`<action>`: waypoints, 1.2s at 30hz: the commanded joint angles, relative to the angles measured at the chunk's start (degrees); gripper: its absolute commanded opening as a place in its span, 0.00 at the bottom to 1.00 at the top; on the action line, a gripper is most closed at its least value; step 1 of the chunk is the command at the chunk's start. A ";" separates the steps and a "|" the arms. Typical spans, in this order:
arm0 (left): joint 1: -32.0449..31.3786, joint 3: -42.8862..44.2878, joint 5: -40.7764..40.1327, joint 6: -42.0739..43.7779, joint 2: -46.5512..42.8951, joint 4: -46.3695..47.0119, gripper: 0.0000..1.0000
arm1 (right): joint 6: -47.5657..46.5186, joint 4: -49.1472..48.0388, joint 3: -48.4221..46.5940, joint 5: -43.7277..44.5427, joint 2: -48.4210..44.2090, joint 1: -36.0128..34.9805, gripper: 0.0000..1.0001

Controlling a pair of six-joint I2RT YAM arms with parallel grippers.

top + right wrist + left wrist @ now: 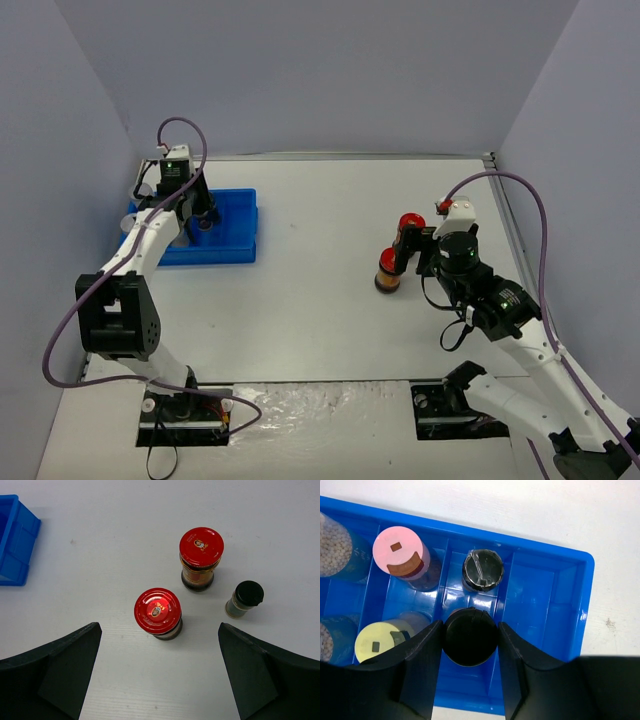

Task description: Organize the condiment bottles

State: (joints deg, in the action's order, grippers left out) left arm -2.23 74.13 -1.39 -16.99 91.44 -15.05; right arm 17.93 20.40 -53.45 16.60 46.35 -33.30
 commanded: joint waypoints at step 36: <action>1.17 -0.54 1.95 -1.36 5.83 10.26 0.21 | -1.89 -4.76 -2.41 2.27 3.02 0.43 1.00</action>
State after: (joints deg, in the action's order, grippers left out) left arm -1.48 73.18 1.43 -18.31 99.83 -8.33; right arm 16.25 19.90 -54.22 17.13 49.39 -33.30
